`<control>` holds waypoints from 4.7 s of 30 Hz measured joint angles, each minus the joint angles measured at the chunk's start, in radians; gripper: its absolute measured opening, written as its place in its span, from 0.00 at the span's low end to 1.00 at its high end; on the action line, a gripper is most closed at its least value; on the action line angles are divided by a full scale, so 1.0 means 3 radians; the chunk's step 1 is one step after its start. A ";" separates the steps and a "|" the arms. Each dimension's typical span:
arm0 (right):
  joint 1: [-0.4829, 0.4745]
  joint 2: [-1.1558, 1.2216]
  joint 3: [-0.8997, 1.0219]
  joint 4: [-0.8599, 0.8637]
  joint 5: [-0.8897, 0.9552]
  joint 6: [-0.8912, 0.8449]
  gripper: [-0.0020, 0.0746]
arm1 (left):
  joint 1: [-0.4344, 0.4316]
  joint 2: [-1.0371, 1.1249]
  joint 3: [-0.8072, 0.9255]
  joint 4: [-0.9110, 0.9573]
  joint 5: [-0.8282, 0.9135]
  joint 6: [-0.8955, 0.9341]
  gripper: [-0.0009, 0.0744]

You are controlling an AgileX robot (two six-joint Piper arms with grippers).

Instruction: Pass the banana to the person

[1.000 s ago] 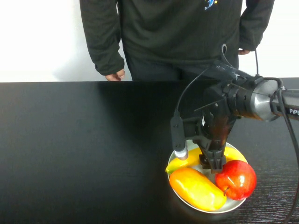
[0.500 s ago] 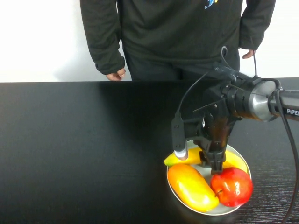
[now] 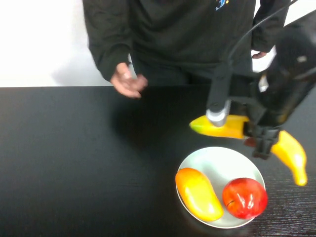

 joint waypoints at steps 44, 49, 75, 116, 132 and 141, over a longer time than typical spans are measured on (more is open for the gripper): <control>0.0568 0.1360 -0.1953 -0.0750 0.0222 -0.0424 0.36 | 0.0000 0.0000 -0.0006 0.0000 0.0005 0.0000 0.01; 0.0568 0.1339 -0.1953 -0.0781 0.0222 -0.0371 0.45 | 0.0000 0.0000 -0.0006 0.0000 0.0005 0.0000 0.01; 0.0760 -0.0022 -0.1366 -0.0645 0.0228 0.1852 0.06 | 0.0000 0.0000 -0.0006 0.0000 0.0005 0.0000 0.01; -0.1585 -0.4475 0.4542 0.0152 -0.3712 0.2175 0.02 | 0.0000 0.0000 -0.0006 0.0000 0.0005 0.0000 0.01; -0.1836 -0.5030 0.4801 0.0335 -0.3647 0.2161 0.02 | 0.0000 0.0000 -0.0006 0.0000 0.0005 0.0000 0.01; -0.1898 -0.5043 0.4801 0.0664 -0.3421 0.1746 0.02 | 0.0000 0.0000 -0.0006 0.0000 0.0005 0.0000 0.01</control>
